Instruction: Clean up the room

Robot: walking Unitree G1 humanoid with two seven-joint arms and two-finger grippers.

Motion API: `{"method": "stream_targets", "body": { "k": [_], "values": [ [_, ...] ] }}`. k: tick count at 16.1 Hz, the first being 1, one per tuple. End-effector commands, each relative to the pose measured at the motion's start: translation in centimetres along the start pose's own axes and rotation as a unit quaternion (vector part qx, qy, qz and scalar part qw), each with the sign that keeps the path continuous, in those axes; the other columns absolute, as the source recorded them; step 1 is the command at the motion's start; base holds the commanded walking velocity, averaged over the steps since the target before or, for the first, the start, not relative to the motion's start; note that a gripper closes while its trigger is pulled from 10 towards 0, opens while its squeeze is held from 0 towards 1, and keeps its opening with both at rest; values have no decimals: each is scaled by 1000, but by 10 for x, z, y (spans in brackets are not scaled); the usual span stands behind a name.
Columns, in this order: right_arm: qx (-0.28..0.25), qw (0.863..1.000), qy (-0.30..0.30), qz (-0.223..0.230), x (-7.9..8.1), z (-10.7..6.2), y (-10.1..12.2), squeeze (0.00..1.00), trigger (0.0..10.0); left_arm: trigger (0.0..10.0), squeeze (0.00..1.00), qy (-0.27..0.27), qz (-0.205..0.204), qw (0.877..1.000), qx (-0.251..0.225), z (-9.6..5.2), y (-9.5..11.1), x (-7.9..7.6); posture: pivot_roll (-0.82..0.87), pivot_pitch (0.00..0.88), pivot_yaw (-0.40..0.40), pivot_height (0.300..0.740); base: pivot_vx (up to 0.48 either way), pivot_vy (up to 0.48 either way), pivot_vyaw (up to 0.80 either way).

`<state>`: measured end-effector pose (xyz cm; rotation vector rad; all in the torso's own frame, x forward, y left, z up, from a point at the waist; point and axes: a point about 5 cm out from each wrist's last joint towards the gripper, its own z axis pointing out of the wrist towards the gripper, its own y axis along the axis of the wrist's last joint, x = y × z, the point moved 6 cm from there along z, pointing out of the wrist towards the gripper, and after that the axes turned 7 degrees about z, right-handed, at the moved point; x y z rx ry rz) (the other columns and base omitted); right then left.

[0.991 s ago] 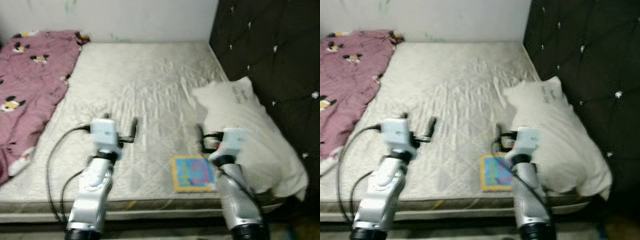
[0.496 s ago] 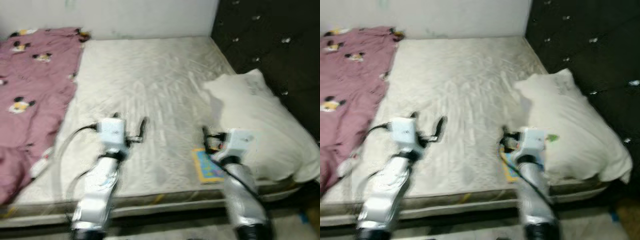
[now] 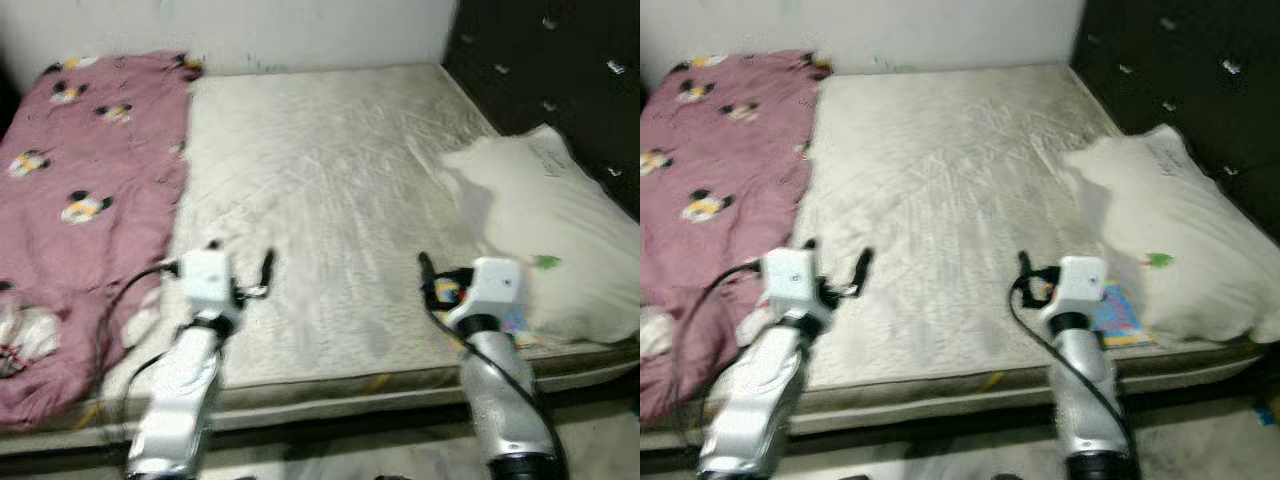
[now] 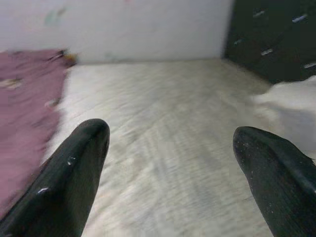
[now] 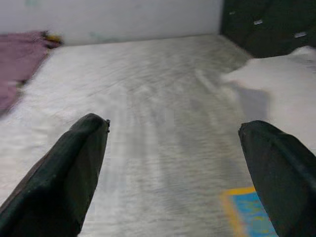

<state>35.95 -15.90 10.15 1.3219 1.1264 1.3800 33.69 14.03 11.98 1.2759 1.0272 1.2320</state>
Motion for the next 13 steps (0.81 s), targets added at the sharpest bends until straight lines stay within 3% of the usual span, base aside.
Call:
{"method": "stream_targets", "body": {
  "k": [1, 13],
  "values": [
    [-3, 1000, -9, -7, -9, -1, 3, 0, 10000, 10000, 0, 5, -6, 1000, -4, 1, 3, 1, -65, 116, 36, 740, 0, 480, 0],
    [3, 999, -15, -29, -9, 3, 1, 0, 10000, 10000, 0, -11, -15, 1000, -19, 13, 13, -10, -74, 117, 39, 740, 0, 480, 0]
  ]
}}
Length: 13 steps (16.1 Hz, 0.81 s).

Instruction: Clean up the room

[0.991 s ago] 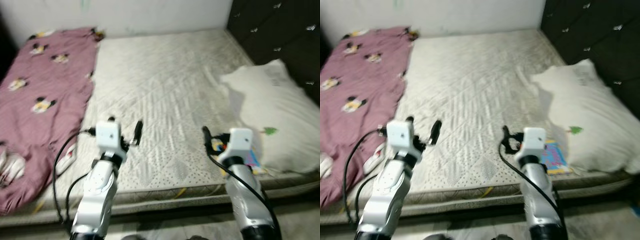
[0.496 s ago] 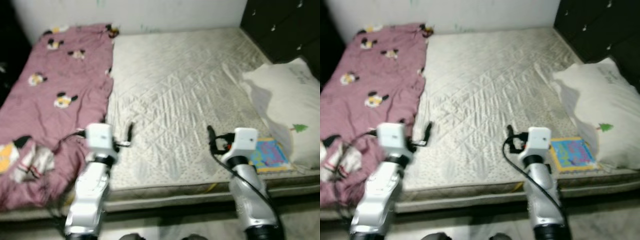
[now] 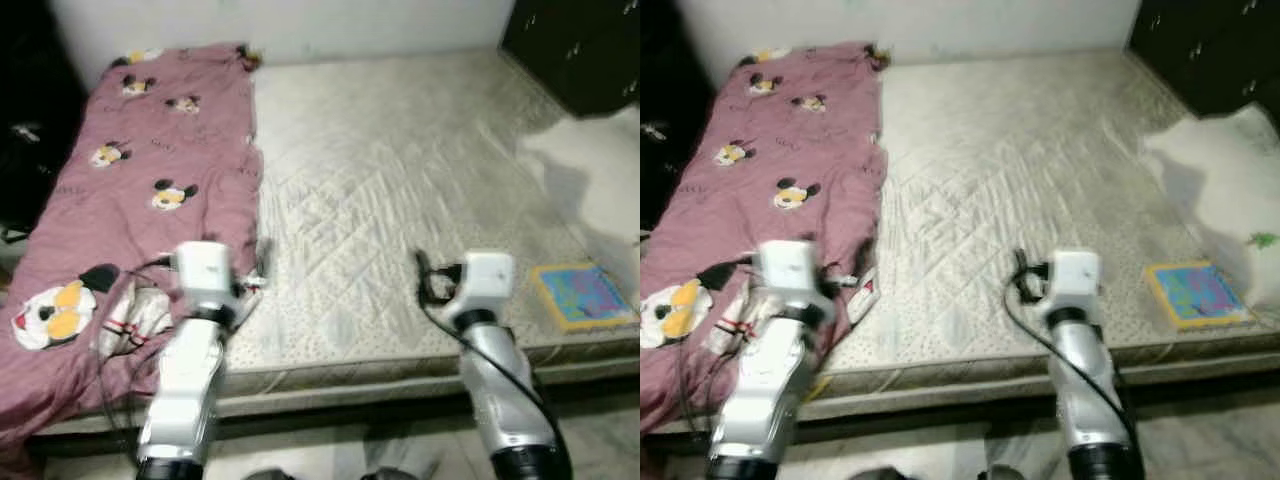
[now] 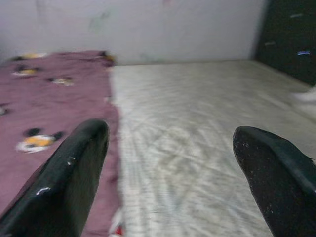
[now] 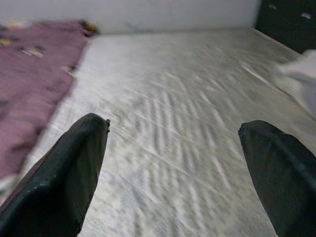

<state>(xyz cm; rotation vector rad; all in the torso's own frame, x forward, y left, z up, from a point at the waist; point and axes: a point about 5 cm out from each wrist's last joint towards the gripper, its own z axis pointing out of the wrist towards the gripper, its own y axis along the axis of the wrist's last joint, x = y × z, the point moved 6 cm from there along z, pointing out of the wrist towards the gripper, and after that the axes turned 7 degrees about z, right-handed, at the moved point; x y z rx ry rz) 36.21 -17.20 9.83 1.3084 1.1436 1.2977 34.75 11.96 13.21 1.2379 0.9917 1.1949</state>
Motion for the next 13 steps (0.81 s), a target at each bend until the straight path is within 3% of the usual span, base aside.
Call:
{"method": "stream_targets", "body": {
  "k": [1, 13],
  "values": [
    [-3, 1000, 4, 1, 5, 1, 2, 0, 10000, 10000, 0, 5, 2, 1000, 1, -1, 0, 8, -74, 120, 39, 740, 0, 480, 0],
    [7, 1000, 5, -3, 7, 3, -2, 0, 10000, 10000, 0, 1, -1, 1000, 0, 3, 0, 6, -78, 120, 44, 740, 0, 480, 0]
  ]
}}
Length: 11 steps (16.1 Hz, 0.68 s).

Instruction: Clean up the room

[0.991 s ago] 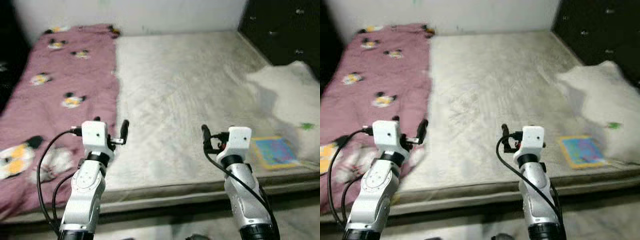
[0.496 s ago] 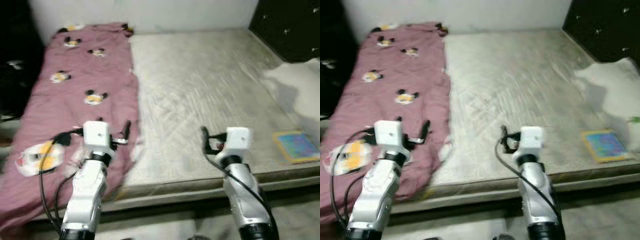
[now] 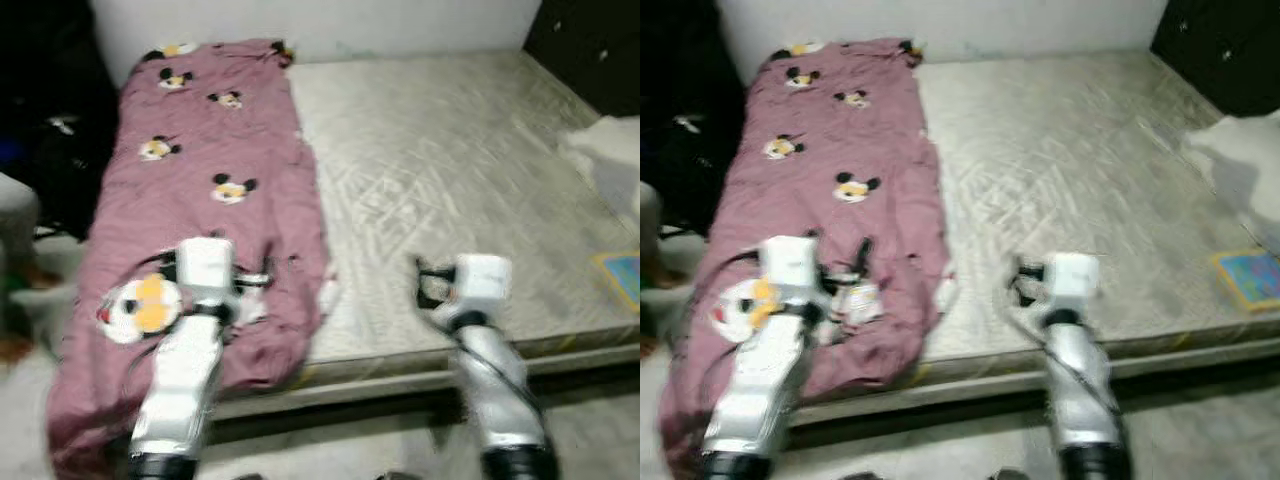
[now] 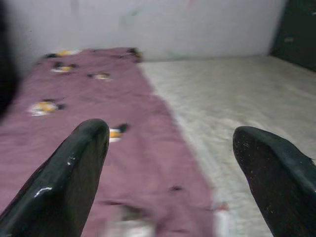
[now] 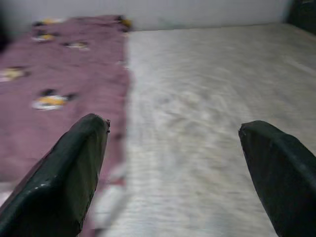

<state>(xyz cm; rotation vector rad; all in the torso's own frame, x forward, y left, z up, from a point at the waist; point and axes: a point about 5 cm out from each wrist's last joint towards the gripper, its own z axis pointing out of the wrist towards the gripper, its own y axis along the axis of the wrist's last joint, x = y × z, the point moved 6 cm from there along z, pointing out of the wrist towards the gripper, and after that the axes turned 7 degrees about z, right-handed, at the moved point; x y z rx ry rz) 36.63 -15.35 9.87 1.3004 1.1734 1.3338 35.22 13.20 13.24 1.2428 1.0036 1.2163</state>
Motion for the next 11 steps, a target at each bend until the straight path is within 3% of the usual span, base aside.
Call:
{"method": "stream_targets", "body": {
  "k": [1, 10, 11],
  "values": [
    [3, 1000, -15, -8, -11, -1, 0, 0, 10000, 10000, 0, -8, -8, 1000, -3, 1, 2, -7, -78, 119, 43, 740, 0, 480, 0],
    [4, 1000, -8, -11, -11, 1, -1, 0, 10000, 10000, 0, -6, 0, 1000, 0, 0, -1, -4, -75, 105, 44, 740, 0, 480, 0],
    [5, 1000, -5, -13, -10, 2, -1, 0, 10000, 10000, 0, -8, -3, 1000, -7, 1, 3, -7, -77, 103, 44, 740, 0, 0, 0]
  ]
}}
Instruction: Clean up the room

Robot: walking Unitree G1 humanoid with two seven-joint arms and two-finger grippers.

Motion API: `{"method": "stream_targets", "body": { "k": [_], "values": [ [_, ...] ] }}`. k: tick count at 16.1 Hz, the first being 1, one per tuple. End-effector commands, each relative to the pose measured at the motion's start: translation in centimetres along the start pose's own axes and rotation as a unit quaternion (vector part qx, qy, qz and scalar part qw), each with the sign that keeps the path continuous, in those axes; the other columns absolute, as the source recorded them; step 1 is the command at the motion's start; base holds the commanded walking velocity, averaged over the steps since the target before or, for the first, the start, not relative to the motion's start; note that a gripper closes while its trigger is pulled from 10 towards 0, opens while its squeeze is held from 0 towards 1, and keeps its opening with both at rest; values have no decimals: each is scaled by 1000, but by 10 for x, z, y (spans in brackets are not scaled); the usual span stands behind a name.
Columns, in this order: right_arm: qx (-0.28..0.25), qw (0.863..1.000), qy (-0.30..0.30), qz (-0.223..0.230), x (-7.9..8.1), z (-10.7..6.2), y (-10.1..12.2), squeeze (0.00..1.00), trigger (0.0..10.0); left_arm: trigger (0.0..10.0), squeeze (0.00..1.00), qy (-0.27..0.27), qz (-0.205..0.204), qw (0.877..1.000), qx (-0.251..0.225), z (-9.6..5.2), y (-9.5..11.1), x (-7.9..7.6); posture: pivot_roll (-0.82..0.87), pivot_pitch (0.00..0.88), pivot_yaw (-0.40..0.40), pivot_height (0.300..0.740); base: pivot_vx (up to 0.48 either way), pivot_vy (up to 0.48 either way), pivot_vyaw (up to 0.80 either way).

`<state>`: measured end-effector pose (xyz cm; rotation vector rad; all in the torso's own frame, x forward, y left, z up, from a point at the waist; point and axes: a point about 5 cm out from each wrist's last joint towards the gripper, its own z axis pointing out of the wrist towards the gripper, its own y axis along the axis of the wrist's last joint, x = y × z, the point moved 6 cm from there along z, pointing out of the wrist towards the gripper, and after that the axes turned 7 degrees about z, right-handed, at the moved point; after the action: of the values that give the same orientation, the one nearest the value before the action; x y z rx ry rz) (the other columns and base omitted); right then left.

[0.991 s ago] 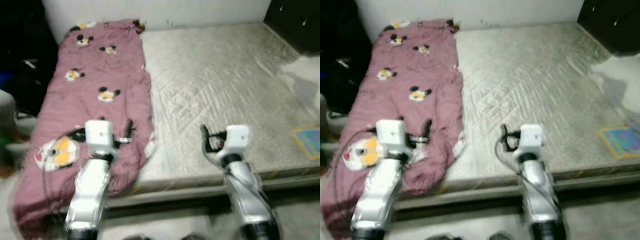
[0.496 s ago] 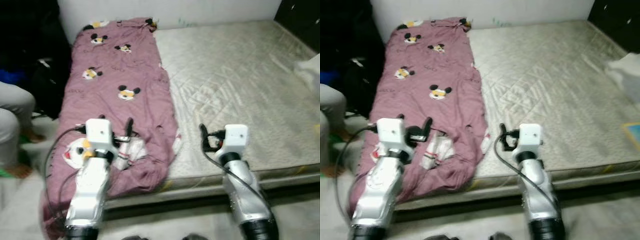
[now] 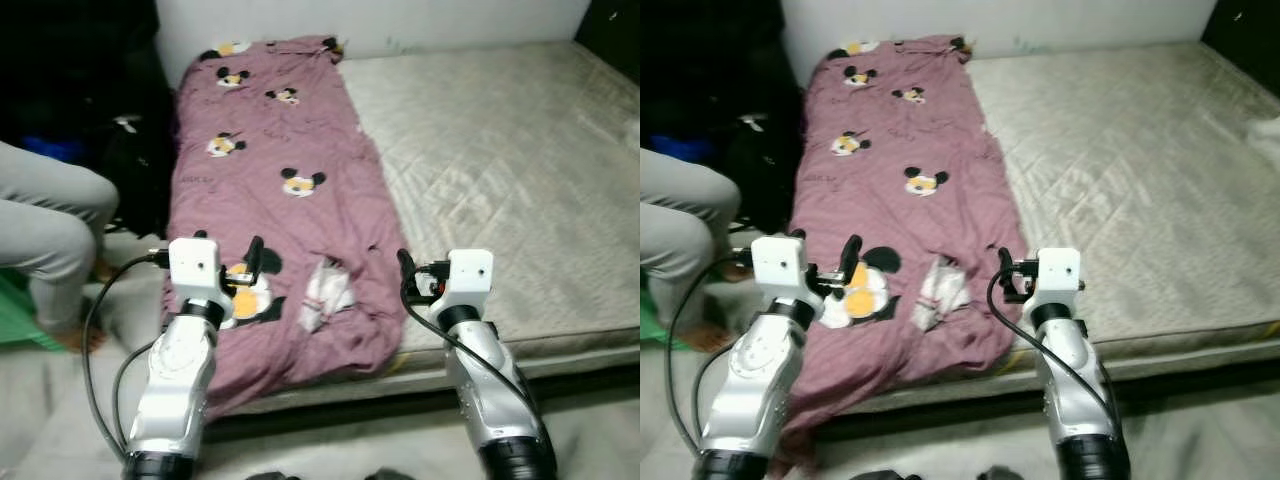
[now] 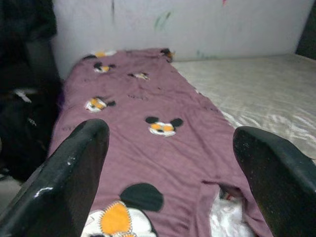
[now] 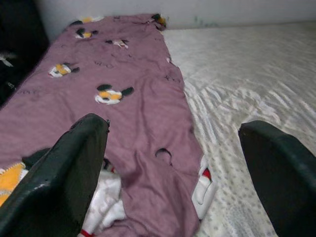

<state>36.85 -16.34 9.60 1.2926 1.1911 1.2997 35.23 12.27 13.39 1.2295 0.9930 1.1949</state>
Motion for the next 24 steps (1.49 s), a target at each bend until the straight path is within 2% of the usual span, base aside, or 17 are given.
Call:
{"method": "stream_targets", "body": {
  "k": [1, 8, 13, 20, 24],
  "values": [
    [-1, 1000, 1, 1, 1, 0, 0, 0, 10000, 10000, 0, -8, 4, 1000, -11, 0, 4, -2, -77, 100, 44, 740, 0, 0, 0],
    [0, 1000, 2, 0, 2, 2, -1, 0, 10000, 10000, 0, -12, 6, 1000, -12, 3, 5, -2, -77, 93, 50, 740, 0, 0, 0],
    [0, 1000, -2, 2, 1, 3, -1, 0, 10000, 10000, 0, -15, 0, 1000, -13, 4, 6, -6, -78, 100, 51, 740, 0, 460, 0],
    [-1, 1000, -4, 2, 0, 5, 0, 0, 10000, 10000, 0, -28, 1, 999, -31, 4, 13, -10, -80, 105, 50, 740, 0, 0, 0],
    [-2, 1000, -6, 2, 0, 5, 0, 0, 10000, 10000, 0, -43, -7, 998, -34, 4, 14, -15, -82, 106, 51, 740, 217, 0, -481]
  ]
}}
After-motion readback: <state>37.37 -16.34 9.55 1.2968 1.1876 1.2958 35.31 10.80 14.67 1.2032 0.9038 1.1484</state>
